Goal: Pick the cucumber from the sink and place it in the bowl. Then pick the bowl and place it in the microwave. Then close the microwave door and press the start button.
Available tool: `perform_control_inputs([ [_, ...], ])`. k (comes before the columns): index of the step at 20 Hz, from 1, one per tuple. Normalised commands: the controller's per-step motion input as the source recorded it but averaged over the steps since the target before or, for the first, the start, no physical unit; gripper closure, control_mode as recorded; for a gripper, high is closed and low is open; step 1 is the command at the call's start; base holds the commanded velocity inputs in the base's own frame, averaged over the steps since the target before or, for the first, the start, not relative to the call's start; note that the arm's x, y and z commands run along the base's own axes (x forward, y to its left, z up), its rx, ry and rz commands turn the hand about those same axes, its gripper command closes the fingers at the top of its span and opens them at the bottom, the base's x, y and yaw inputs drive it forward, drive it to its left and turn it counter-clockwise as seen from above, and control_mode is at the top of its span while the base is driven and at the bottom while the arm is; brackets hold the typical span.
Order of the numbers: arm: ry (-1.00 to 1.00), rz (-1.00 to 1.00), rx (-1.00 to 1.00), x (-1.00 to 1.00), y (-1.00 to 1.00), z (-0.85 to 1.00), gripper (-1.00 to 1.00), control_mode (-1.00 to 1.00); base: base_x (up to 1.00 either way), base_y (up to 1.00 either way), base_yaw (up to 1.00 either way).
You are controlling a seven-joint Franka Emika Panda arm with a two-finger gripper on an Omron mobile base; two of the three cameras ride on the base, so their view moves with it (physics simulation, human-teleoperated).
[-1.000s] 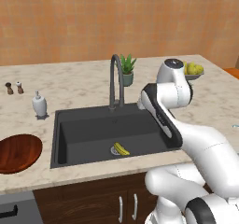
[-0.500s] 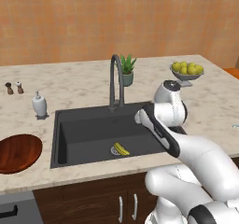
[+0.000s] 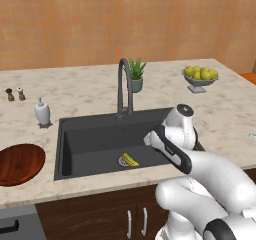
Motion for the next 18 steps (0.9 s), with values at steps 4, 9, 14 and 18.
perform_control_inputs([
  [4,0.00,0.02,0.04,0.31,0.01,-0.54,-1.00,-1.00,0.00,0.00,0.00],
  [9,0.01,0.02,0.03,0.26,0.05,-0.53,-1.00,-1.00,0.00,0.00,0.00],
  [14,0.06,0.01,0.01,0.15,0.22,-0.43,-1.00,-1.00,0.00,0.00,0.00],
  [18,0.07,0.00,0.00,0.05,0.38,-0.51,-1.00,-1.00,0.00,0.00,0.00],
])
